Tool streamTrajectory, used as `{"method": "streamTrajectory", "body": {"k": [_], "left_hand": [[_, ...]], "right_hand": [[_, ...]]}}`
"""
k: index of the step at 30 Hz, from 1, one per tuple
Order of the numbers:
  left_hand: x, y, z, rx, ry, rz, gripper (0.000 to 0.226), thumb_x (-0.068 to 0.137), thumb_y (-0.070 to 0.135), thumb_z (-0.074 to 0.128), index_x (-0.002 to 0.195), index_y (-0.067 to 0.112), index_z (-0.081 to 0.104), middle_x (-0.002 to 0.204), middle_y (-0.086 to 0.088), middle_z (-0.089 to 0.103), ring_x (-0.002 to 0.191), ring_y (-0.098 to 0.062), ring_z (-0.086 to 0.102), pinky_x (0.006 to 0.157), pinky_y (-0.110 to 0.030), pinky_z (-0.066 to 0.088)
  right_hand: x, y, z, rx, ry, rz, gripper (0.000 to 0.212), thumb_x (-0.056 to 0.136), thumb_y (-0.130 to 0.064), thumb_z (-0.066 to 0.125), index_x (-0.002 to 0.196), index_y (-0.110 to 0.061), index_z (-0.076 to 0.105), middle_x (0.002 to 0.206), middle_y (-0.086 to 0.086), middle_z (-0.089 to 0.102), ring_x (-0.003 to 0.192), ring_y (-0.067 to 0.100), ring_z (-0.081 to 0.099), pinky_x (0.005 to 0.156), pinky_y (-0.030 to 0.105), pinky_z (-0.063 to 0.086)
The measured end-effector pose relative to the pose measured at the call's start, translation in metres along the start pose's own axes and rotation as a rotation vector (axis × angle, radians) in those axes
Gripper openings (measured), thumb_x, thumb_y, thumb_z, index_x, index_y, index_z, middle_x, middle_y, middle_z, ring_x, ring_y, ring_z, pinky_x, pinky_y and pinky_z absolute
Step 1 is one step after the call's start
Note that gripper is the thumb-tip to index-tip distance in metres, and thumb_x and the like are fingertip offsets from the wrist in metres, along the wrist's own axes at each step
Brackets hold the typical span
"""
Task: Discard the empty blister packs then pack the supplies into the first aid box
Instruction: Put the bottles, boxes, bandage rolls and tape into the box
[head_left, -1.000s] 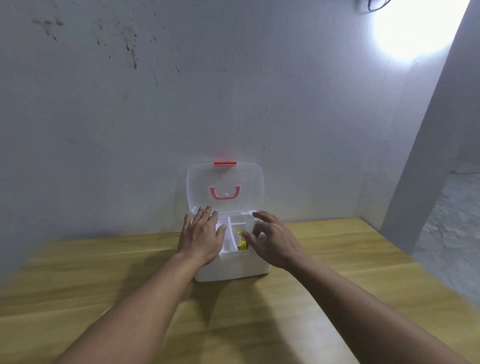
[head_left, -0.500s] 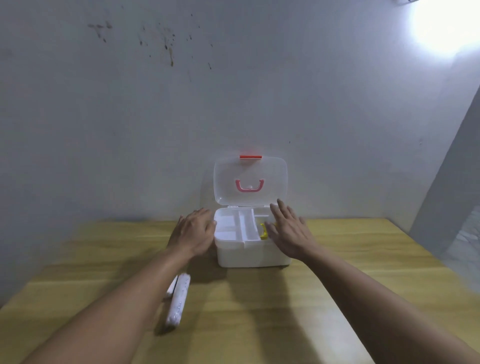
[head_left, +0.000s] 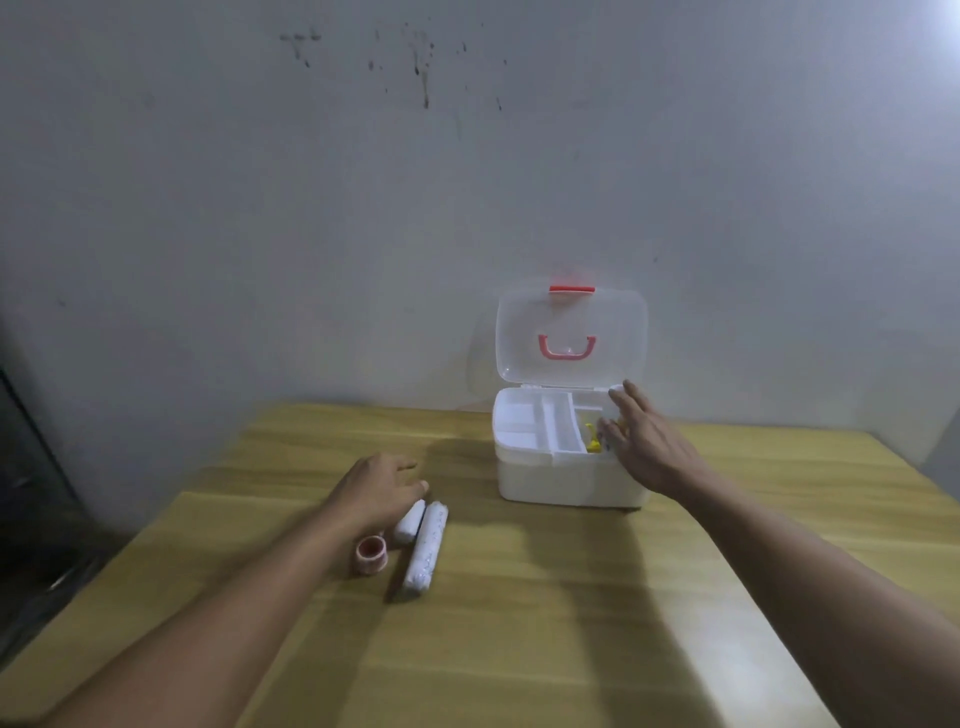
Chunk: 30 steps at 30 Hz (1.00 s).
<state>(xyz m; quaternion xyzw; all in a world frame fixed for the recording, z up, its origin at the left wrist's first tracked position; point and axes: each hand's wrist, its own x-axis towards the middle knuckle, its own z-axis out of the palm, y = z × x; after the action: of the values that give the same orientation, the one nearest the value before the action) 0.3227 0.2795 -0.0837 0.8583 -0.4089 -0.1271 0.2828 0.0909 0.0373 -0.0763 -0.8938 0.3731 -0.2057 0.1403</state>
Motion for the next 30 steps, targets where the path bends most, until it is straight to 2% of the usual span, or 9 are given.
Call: {"method": "streamTrajectory", "body": {"k": [3, 8, 10, 13, 17, 19, 21, 24, 30], "left_hand": [[-0.005, -0.007, 0.003, -0.001, -0.012, -0.012, 0.054, 0.086, 0.039, 0.061, 0.135, 0.019, 0.052, 0.146, -0.004, 0.048, 0.132, -0.022, 0.046, 0.105, -0.031, 0.037], [-0.015, -0.010, 0.022, 0.064, -0.057, 0.022, 0.068, 0.086, 0.057, 0.052, 0.144, 0.023, 0.040, 0.159, -0.004, 0.021, 0.145, -0.019, 0.024, 0.114, -0.033, 0.022], [-0.020, -0.011, 0.030, 0.149, -0.044, 0.044, 0.073, 0.084, 0.065, 0.049, 0.144, 0.025, 0.039, 0.159, -0.003, 0.022, 0.145, -0.018, 0.023, 0.114, -0.035, 0.020], [-0.026, -0.012, 0.038, 0.251, 0.007, 0.117, 0.072, 0.080, 0.067, 0.051, 0.139, 0.025, 0.044, 0.153, -0.001, 0.033, 0.140, -0.017, 0.031, 0.109, -0.035, 0.024], [-0.027, -0.018, 0.039, 0.127, 0.125, 0.108, 0.057, 0.089, 0.048, 0.054, 0.138, 0.019, 0.048, 0.155, -0.006, 0.032, 0.143, -0.019, 0.027, 0.114, -0.034, 0.020], [-0.027, -0.023, 0.035, 0.025, 0.134, 0.067, 0.043, 0.094, 0.033, 0.051, 0.135, 0.018, 0.053, 0.152, -0.005, 0.038, 0.141, -0.020, 0.032, 0.113, -0.031, 0.024], [-0.029, -0.029, 0.031, -0.069, 0.088, 0.049, 0.037, 0.094, 0.022, 0.049, 0.130, 0.019, 0.057, 0.145, 0.000, 0.049, 0.133, -0.018, 0.042, 0.105, -0.026, 0.032], [-0.036, -0.034, 0.030, -0.125, 0.066, 0.085, 0.037, 0.092, 0.017, 0.052, 0.127, 0.019, 0.060, 0.135, 0.004, 0.058, 0.122, -0.014, 0.052, 0.095, -0.022, 0.035], [-0.038, -0.033, 0.031, -0.136, 0.101, 0.112, 0.048, 0.082, 0.009, 0.060, 0.130, 0.013, 0.057, 0.137, 0.000, 0.055, 0.121, -0.018, 0.051, 0.102, -0.027, 0.038]], "right_hand": [[0.000, 0.000, 0.000, 0.019, 0.009, -0.001, 0.057, 0.099, -0.042, 0.038, 0.149, -0.017, 0.025, 0.162, 0.004, 0.010, 0.145, 0.024, 0.022, 0.113, 0.041, 0.025], [-0.001, 0.001, 0.001, 0.027, 0.024, 0.000, 0.056, 0.099, -0.042, 0.038, 0.148, -0.018, 0.026, 0.162, 0.004, 0.010, 0.144, 0.026, 0.024, 0.112, 0.041, 0.026], [-0.001, 0.001, 0.002, 0.030, 0.028, 0.008, 0.056, 0.099, -0.043, 0.037, 0.148, -0.019, 0.026, 0.162, 0.004, 0.010, 0.145, 0.026, 0.023, 0.112, 0.042, 0.026], [-0.001, 0.002, 0.003, 0.033, 0.030, 0.009, 0.056, 0.099, -0.043, 0.035, 0.149, -0.018, 0.026, 0.162, 0.003, 0.011, 0.144, 0.026, 0.024, 0.112, 0.043, 0.027], [-0.002, 0.001, 0.004, 0.028, 0.045, 0.010, 0.056, 0.099, -0.045, 0.031, 0.148, -0.017, 0.027, 0.162, 0.005, 0.013, 0.144, 0.025, 0.023, 0.110, 0.042, 0.029], [-0.003, 0.000, 0.005, 0.010, 0.055, 0.007, 0.056, 0.100, -0.046, 0.030, 0.148, -0.017, 0.027, 0.161, 0.006, 0.014, 0.144, 0.027, 0.025, 0.109, 0.043, 0.029], [-0.004, 0.000, 0.006, 0.002, 0.058, 0.001, 0.057, 0.100, -0.048, 0.028, 0.147, -0.017, 0.027, 0.161, 0.007, 0.014, 0.143, 0.028, 0.026, 0.109, 0.043, 0.029], [-0.004, -0.001, 0.006, -0.001, 0.066, -0.003, 0.058, 0.099, -0.049, 0.027, 0.147, -0.017, 0.028, 0.161, 0.006, 0.015, 0.143, 0.028, 0.026, 0.109, 0.044, 0.030], [-0.004, 0.000, 0.007, -0.001, 0.065, 0.004, 0.058, 0.099, -0.050, 0.028, 0.147, -0.017, 0.028, 0.161, 0.006, 0.015, 0.142, 0.028, 0.027, 0.109, 0.044, 0.030]]}}
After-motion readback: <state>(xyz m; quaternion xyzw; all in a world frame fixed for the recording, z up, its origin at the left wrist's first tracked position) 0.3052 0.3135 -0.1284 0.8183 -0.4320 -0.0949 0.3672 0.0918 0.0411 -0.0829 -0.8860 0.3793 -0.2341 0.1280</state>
